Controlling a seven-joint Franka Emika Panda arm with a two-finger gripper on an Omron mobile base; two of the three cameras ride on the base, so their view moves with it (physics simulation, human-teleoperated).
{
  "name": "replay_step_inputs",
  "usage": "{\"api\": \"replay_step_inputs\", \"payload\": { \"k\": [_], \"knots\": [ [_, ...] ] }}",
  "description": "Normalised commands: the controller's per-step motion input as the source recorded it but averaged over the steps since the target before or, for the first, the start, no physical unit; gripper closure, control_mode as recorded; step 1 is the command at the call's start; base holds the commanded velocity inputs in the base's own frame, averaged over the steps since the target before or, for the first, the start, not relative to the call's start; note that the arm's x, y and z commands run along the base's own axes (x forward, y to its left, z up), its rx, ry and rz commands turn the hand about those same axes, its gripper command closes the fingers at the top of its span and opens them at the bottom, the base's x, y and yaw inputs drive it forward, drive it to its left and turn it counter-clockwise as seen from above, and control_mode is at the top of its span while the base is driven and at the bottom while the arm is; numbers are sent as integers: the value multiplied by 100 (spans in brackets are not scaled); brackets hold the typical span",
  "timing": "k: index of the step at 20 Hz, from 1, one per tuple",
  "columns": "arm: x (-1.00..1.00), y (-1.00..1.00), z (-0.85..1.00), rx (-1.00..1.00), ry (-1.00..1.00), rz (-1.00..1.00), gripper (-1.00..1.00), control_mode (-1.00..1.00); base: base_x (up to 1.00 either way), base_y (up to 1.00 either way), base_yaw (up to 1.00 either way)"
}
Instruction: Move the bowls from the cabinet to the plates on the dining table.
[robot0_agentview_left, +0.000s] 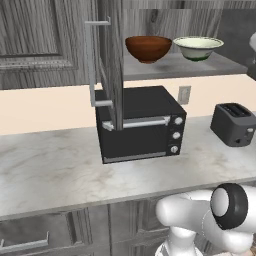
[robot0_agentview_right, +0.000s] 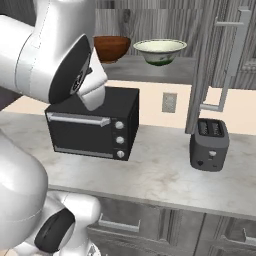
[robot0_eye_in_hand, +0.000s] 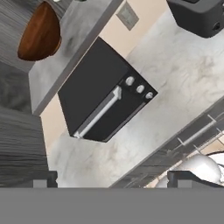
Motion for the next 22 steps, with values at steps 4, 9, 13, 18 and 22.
{"api": "replay_step_inputs", "payload": {
  "k": [4, 9, 13, 18, 22],
  "knots": [
    [63, 0, -20, 0, -6, 0, -100, -100, 0, 0, 0],
    [56, 11, -50, 0, -17, 0, -100, -100, 0, 0, 0],
    [50, 11, -33, 0, -20, 0, -100, -100, 0, 0, 0],
    [41, 21, -1, 0, -17, 0, -100, -100, 0, 0, 0],
    [41, 7, 0, 0, -14, 3, -100, -100, 0, 0, 0]
  ]
}}
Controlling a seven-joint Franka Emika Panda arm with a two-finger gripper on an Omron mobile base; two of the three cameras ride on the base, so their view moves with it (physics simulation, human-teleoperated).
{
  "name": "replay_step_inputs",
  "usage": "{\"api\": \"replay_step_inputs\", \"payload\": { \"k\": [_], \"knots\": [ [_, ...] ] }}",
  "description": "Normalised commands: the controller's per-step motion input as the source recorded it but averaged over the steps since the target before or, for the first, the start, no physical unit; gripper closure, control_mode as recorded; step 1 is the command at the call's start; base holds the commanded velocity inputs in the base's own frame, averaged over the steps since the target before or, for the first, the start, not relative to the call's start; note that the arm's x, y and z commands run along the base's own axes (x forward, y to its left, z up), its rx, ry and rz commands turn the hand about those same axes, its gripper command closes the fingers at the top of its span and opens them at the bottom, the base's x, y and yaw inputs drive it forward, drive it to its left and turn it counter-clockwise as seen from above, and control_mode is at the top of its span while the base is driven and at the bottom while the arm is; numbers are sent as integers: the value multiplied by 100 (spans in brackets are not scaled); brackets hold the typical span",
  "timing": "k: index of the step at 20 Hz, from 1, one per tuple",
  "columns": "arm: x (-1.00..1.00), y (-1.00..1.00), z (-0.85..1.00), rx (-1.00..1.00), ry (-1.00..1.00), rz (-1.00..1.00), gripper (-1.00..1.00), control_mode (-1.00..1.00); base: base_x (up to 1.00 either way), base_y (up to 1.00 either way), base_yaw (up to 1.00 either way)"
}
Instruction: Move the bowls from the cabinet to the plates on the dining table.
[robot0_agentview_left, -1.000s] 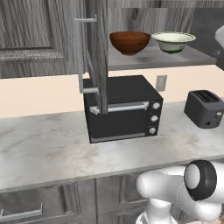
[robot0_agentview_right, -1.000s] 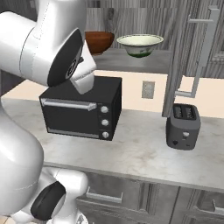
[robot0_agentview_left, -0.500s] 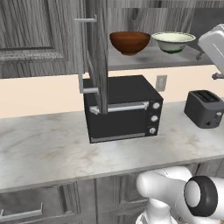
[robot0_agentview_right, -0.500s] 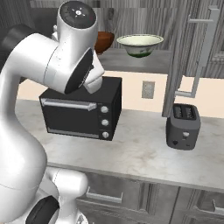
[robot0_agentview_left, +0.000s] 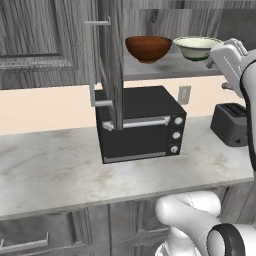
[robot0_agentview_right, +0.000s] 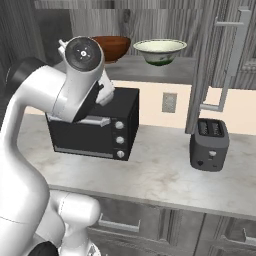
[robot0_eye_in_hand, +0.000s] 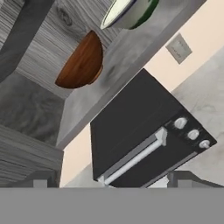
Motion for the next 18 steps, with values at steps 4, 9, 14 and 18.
{"api": "replay_step_inputs", "payload": {
  "k": [4, 9, 14, 18],
  "knots": [
    [3, 0, 9, 0, -5, 11, -100, -100, 0, 0, 0],
    [0, 0, 15, 0, 0, 10, -100, -100, 0, 0, 0],
    [-18, 0, 30, 0, 0, 5, -100, -100, 0, 0, 0],
    [-19, 0, 19, 0, 0, 0, -100, -100, 0, 0, 0]
  ]
}}
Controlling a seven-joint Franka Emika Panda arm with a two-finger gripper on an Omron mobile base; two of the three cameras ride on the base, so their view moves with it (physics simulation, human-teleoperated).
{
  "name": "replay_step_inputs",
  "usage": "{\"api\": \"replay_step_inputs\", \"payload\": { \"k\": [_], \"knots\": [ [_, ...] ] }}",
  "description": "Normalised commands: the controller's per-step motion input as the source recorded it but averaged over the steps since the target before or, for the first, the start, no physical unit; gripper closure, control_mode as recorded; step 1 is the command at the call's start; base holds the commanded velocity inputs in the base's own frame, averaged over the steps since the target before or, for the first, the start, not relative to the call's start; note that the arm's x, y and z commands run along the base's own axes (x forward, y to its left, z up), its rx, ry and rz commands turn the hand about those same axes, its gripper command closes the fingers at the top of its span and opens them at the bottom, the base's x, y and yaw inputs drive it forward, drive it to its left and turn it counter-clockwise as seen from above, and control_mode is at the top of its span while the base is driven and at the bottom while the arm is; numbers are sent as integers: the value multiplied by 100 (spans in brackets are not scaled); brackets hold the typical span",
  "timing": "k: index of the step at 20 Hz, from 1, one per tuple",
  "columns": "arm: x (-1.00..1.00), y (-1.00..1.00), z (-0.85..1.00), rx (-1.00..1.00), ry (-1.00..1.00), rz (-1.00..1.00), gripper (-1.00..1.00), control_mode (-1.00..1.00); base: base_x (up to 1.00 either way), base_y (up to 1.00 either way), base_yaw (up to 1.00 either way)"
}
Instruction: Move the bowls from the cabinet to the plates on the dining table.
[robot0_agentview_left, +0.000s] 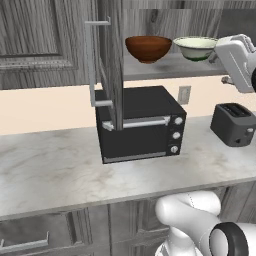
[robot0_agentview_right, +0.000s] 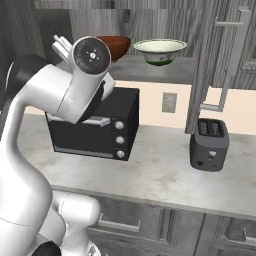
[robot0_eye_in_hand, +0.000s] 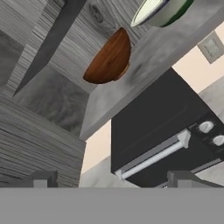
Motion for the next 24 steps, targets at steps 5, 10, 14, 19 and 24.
{"api": "replay_step_inputs", "payload": {
  "k": [5, 10, 14, 19, 24],
  "knots": [
    [0, 0, 0, -2, 5, 0, -100, -100, 0, 0, 0],
    [2, 0, -3, -1, 6, 0, -100, -100, 0, 0, 0],
    [44, -2, -6, 0, 2, 0, -100, -100, 0, 0, 0],
    [70, -2, 0, 0, 2, 0, -100, -100, 0, 0, 0],
    [47, 0, 3, 0, 6, 0, -100, -100, 0, 0, 0]
  ]
}}
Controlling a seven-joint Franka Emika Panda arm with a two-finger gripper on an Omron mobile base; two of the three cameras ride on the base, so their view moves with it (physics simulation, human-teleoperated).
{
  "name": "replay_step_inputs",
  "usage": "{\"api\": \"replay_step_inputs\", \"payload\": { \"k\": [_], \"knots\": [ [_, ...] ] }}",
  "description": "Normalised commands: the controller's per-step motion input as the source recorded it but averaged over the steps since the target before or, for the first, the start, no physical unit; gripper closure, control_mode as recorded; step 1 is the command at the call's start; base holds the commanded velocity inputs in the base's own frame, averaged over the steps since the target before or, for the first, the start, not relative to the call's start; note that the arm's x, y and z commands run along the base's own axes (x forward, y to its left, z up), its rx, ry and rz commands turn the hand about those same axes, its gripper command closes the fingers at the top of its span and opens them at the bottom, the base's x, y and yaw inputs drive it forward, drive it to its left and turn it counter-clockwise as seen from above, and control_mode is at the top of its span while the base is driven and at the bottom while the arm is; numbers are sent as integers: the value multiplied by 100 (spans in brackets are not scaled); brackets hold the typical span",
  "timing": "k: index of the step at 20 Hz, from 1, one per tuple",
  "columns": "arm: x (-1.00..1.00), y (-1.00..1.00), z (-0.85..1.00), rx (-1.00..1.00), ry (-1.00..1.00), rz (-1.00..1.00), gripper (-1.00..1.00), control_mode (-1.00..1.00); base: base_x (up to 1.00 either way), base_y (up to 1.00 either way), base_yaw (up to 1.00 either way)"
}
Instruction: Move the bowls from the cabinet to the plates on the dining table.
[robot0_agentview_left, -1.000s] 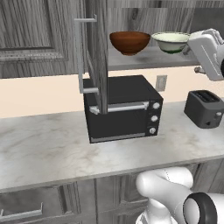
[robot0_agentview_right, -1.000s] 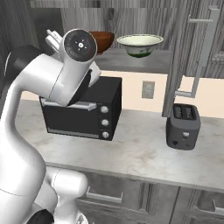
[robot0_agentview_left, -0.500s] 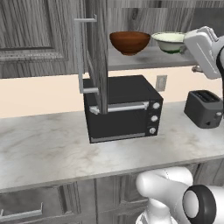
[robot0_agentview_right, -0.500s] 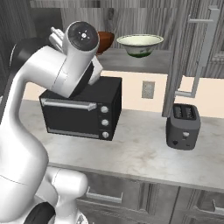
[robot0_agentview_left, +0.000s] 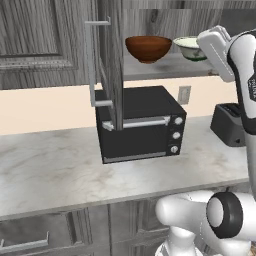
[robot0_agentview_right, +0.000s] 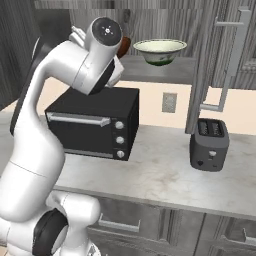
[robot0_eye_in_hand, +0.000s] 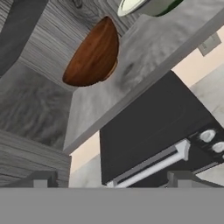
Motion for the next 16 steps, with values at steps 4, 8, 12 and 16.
{"api": "replay_step_inputs", "payload": {
  "k": [4, 8, 12, 16],
  "knots": [
    [34, 0, 16, 0, 6, 0, -100, -100, 0, 0, 0],
    [16, 0, 35, 0, 5, 0, -100, -100, 0, 0, 0],
    [14, 0, 31, 0, 2, 0, -100, -100, 0, 0, 0],
    [23, 0, -2, 0, 0, 0, -100, -100, 0, 0, 0]
  ]
}}
